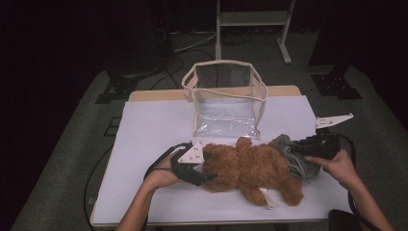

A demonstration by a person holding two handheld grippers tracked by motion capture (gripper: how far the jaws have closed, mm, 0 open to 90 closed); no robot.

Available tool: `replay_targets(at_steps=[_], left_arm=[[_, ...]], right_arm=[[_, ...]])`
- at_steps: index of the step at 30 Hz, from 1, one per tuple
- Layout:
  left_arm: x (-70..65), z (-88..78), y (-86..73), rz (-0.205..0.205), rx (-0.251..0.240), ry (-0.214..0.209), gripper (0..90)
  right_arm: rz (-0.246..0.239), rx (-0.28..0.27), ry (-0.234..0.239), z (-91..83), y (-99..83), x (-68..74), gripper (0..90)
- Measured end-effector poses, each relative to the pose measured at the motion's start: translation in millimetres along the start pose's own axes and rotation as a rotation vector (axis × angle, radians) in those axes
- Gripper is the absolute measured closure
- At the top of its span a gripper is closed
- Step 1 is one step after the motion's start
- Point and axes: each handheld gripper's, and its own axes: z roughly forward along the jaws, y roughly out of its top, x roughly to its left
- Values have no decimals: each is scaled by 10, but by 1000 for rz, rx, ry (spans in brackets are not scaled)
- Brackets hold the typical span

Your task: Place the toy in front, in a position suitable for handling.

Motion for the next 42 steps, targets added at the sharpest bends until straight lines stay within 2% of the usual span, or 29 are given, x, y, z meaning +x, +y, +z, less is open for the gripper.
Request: replay_targets(at_steps=[2,5,8,11,13,14,17,19,21,23,24,26,28,30,32,36,39,42], left_arm=[[3,7,65,-5,-28,-7,278],[-23,57,72,10,-8,-10,264],[-36,76,38,8,-2,-15,299],[-55,42,11,20,-2,-12,303],[-61,-6,-9,20,0,-4,296],[-55,-39,-31,16,-2,-1,288],[-40,-20,-82,6,5,-11,306],[-50,16,-72,6,2,-23,334],[-65,42,-44,9,0,-30,335],[-73,47,-21,20,13,-28,340],[-77,51,-16,21,15,-29,340],[-81,52,-6,25,22,-29,339],[-84,61,-5,34,28,-30,342],[-82,54,-15,38,32,-25,342],[-82,20,-35,30,12,-18,332],[-91,-46,-81,28,-1,-4,317],[-85,-23,-104,20,-5,0,336],[-50,46,-59,11,-11,10,341]], right_arm=[[-25,7,-3,73,106,46,766],[-43,68,7,280,121,54,766],[-38,64,-8,328,144,-17,768],[-5,87,-32,371,88,-153,769],[33,81,-17,364,33,-227,769],[34,77,-17,348,36,-223,769],[9,67,-11,266,139,-136,769],[-25,64,16,238,294,-31,769],[-58,57,50,287,426,65,769],[-90,69,88,416,546,164,769],[-123,97,101,527,614,233,769],[-156,135,124,698,687,306,769],[-192,195,121,914,741,366,769],[-196,222,120,1013,759,367,769],[-188,214,116,990,762,326,769],[-162,172,90,747,700,288,769],[-179,149,86,539,659,407,769],[-214,150,102,450,634,606,769]])
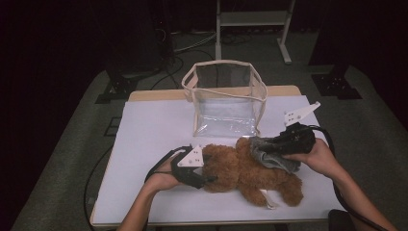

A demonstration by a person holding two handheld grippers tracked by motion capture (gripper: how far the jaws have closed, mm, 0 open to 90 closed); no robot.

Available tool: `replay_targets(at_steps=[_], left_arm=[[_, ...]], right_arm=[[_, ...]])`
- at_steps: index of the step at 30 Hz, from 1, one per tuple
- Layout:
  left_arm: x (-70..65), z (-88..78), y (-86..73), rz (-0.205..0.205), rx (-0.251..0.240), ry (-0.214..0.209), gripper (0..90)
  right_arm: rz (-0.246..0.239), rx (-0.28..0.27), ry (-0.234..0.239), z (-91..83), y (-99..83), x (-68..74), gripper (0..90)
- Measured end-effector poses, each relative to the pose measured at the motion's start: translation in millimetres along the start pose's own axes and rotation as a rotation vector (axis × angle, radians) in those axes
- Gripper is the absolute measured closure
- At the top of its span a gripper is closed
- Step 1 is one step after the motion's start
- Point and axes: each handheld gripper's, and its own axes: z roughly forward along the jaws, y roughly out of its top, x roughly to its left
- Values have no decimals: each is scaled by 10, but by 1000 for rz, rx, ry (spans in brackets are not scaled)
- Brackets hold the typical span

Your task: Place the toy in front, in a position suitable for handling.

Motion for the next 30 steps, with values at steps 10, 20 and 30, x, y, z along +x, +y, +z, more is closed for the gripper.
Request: replay_targets(at_steps=[10,20,30], left_arm=[[194,-87,99,-38,-35,43,347],[183,11,-26,-68,-24,44,420],[320,91,100,-81,-5,80,442]], right_arm=[[-68,85,-36,460,163,23,772],[-53,42,-79,451,266,-109,772],[-177,72,-56,649,311,269,772]])
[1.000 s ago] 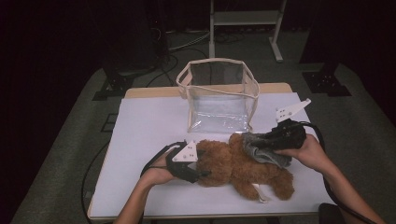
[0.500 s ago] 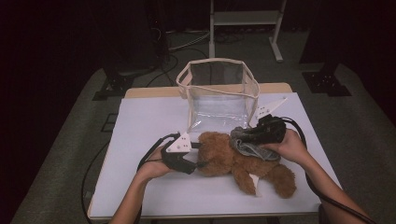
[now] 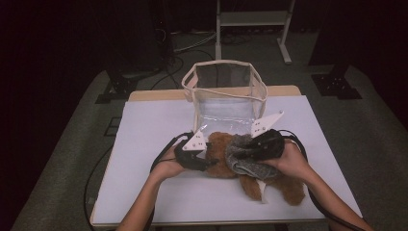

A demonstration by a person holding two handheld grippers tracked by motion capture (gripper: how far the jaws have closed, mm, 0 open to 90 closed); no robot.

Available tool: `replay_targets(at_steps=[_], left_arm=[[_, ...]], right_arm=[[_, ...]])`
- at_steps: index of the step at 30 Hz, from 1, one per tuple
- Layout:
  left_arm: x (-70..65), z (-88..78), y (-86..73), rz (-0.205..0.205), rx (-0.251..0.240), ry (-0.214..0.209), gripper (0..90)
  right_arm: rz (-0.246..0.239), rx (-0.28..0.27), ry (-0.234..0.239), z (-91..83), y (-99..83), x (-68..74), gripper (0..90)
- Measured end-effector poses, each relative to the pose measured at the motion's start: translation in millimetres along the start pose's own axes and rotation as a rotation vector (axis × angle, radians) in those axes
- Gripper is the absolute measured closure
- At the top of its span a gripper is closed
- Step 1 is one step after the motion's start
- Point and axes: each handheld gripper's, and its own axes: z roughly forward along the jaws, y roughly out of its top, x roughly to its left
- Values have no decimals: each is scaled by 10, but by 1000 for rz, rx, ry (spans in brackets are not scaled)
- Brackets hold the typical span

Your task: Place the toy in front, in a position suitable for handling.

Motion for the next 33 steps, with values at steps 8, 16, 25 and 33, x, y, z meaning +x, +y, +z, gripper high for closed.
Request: replay_targets(at_steps=[8,16,25,33], left_arm=[[-37,-39,-48,22,-6,-48,419],[-29,-102,-22,17,-38,-36,428],[-101,-21,-47,33,11,-81,410],[-110,-87,-14,32,-45,-114,326]], right_arm=[[79,5,-62,-153,-149,-258,775],[118,15,-17,-46,-126,-412,774],[129,26,-31,-80,-24,-517,773],[138,21,73,3,-177,-305,772]])
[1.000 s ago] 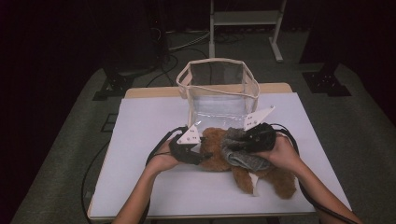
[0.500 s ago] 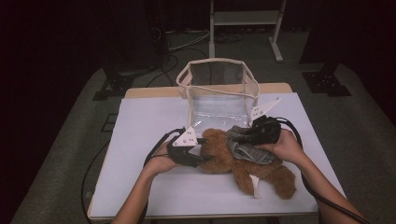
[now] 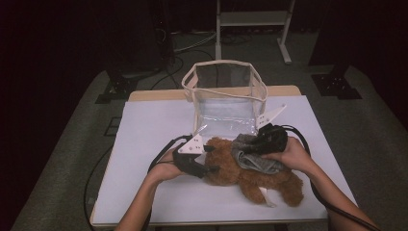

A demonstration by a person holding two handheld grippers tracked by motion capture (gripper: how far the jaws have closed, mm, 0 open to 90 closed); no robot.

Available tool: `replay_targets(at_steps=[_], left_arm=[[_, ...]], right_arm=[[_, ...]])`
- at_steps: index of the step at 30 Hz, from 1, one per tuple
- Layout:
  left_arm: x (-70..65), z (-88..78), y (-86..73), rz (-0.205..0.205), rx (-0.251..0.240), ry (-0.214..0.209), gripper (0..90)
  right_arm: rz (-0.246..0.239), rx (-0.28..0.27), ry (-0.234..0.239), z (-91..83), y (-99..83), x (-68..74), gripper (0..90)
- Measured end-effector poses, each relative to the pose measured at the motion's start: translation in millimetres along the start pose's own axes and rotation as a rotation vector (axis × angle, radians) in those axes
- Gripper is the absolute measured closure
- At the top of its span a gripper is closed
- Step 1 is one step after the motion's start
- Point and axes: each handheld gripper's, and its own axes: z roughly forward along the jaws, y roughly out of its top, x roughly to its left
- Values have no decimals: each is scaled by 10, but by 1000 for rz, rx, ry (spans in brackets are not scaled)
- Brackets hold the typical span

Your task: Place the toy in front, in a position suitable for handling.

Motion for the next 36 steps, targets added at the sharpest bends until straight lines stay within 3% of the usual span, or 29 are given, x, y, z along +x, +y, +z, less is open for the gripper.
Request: replay_targets(at_steps=[4,8,12,14,16,19,25,28,31,33,36], left_arm=[[-95,71,2,21,40,-13,338],[-155,62,-29,43,64,-21,342],[-121,-17,-2,41,49,-24,340],[-101,-49,43,28,10,-25,326],[-97,-58,96,33,1,-19,316],[-150,7,104,57,45,-36,326],[-229,46,57,67,56,-37,351],[-239,44,65,76,63,-38,355],[-239,-12,69,88,70,-20,343],[-244,-76,63,93,63,-13,342],[-271,-111,31,101,71,-15,342]], right_arm=[[-31,3,3,-84,39,49,771],[1,-37,-52,-191,46,-65,772],[21,-17,-34,-119,-53,-79,771],[25,-26,-16,-79,-87,-29,772],[7,-21,1,-50,-98,59,771],[-23,-4,24,-31,-85,196,771],[-39,-10,-8,-94,22,183,771],[-68,-2,-6,19,144,185,771],[-99,47,-22,157,199,207,771],[-93,37,-31,118,162,163,771],[-53,7,-65,-90,-1,122,771]])
